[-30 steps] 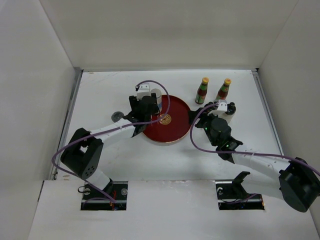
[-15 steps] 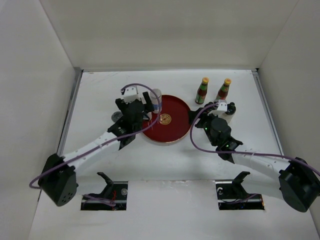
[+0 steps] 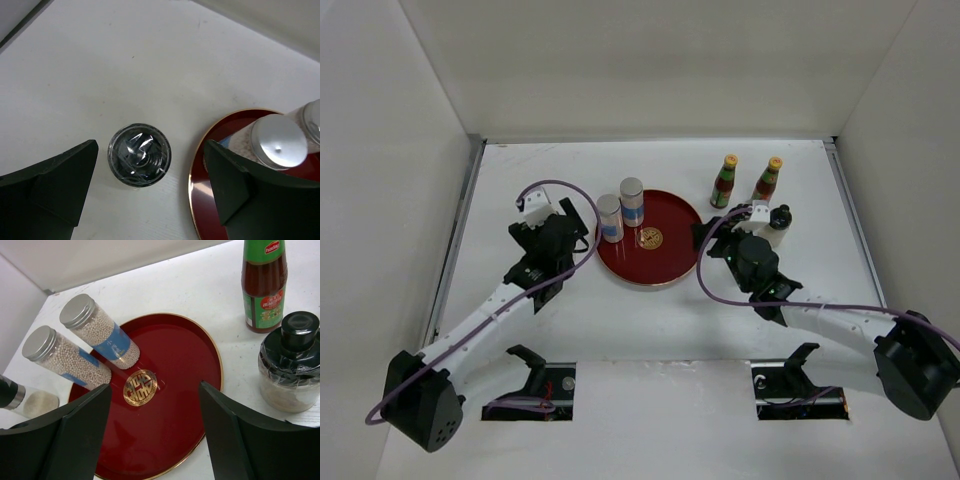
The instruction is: Organize the condiment bottles
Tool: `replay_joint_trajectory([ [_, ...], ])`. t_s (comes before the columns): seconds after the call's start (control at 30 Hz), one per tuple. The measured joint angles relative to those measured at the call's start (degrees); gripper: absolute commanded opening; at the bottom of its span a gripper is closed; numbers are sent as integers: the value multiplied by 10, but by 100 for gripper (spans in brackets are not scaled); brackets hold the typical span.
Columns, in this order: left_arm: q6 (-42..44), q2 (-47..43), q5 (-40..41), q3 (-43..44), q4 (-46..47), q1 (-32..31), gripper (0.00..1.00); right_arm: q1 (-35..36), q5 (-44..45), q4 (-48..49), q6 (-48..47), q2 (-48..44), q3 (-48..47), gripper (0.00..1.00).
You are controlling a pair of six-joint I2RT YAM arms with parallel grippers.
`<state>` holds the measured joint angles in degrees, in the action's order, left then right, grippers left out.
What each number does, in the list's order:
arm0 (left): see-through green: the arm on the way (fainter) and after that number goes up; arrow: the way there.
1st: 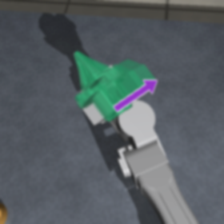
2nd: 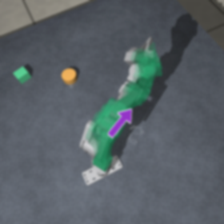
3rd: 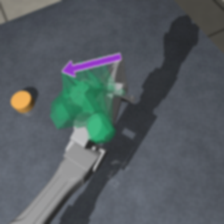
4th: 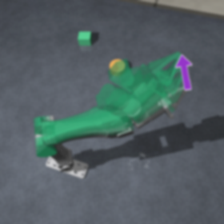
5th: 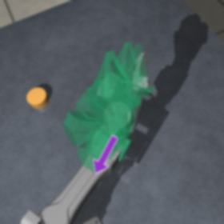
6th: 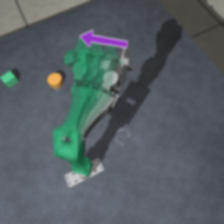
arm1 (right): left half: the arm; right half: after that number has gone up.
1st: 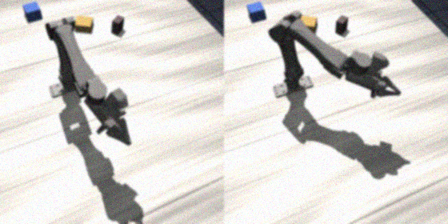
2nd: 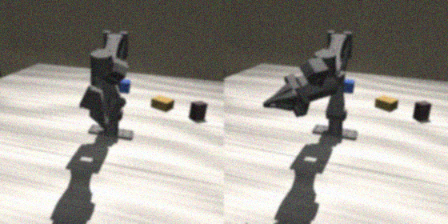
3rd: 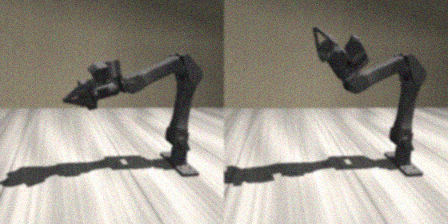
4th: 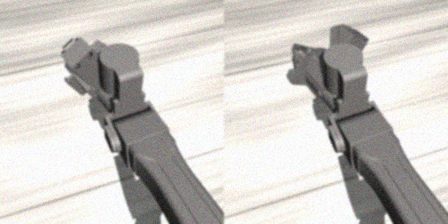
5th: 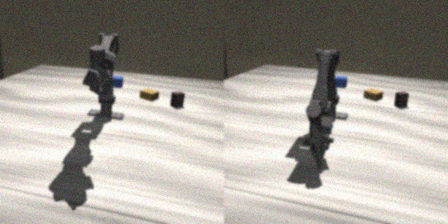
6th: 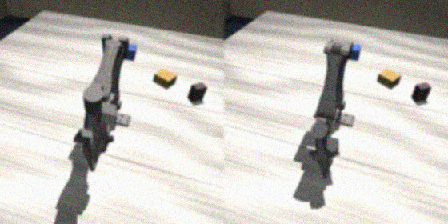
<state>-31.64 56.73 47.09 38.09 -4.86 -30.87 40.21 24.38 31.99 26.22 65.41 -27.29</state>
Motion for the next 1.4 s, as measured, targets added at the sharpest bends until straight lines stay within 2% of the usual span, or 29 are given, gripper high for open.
replay_joint_trajectory([
  [0.1,-7,24,-4,-1,-4,13,87,1,-3,0,-2,2,0,82],
  [0.4,-12,119,-17,-2,20,42,84,4,-9,0,-5,3,0,83],
  [0.47,-12,130,-21,-4,27,48,78,4,-9,0,-5,3,0,83],
  [0.67,-12,136,-27,-10,45,50,50,4,-9,0,-5,3,0,83],
  [0.8,-12,121,-30,-18,47,46,44,4,-9,0,-5,3,0,83],
  [0.93,0,59,-30,-28,19,9,44,4,-9,0,-5,3,0,83],
  [1.13,9,-55,-27,-19,-16,-88,44,4,-9,0,-5,4,0,83],
  [1.27,8,-53,-25,1,-24,-144,44,4,-9,1,-5,8,0,83],
  [1.4,13,3,-28,17,-6,-178,44,4,-9,2,-5,9,0,83],
])
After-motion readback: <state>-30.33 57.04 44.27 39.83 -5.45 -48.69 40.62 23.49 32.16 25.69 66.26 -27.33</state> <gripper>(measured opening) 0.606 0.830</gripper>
